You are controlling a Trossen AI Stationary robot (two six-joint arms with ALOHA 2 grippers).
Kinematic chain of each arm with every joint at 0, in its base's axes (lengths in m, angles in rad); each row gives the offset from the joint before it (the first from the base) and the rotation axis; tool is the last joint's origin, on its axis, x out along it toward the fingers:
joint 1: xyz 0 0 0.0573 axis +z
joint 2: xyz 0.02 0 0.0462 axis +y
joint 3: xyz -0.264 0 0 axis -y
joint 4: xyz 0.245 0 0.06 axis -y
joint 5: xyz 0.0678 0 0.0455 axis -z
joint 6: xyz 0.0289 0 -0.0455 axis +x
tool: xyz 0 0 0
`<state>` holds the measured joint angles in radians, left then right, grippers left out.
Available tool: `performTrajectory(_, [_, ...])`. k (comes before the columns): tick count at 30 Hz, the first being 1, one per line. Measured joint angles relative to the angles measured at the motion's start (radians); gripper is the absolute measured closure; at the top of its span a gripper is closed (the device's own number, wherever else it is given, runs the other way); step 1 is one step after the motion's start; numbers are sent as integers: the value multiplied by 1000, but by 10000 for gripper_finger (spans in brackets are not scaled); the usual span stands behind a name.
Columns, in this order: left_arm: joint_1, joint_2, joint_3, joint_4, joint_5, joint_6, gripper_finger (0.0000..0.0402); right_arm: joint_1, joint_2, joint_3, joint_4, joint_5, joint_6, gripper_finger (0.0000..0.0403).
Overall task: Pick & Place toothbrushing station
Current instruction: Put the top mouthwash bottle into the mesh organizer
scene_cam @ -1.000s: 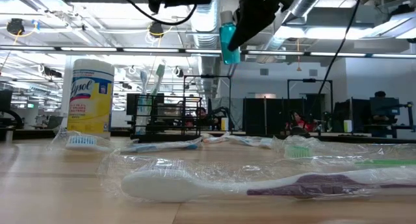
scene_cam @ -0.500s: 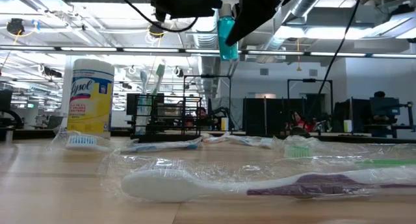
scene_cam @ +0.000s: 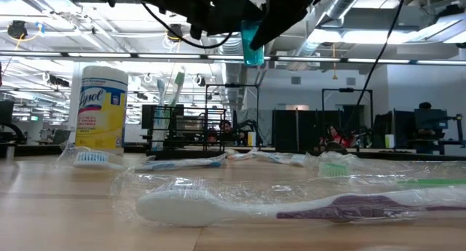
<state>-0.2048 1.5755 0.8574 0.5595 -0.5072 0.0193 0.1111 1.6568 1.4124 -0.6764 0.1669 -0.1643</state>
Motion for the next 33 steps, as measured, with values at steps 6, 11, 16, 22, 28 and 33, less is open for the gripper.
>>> performTrajectory(6, [9, 4, 0, 6, -1, 1, 220, 0, 3, 0, -5, 0, -2, 351])
performTrajectory(11, [4, 4, 0, 19, -6, -1, 271, 0, 3, 0, -4, 0, -3, 351])
performTrajectory(16, [-5, 4, 0, 19, -8, 9, 316, 0, 3, 0, -13, -3, 3, 351])
performTrajectory(22, [-53, 0, 0, 20, -56, 24, 316, 1, 3, 2, -7, -8, -24, 351])
performTrajectory(28, [-101, -12, -3, 20, -124, 49, 316, 8, 1, 4, 7, -12, -36, 351])
performTrajectory(33, [-110, -14, -3, 3, -122, 33, 316, 28, 1, 2, 7, -8, -59, 351])
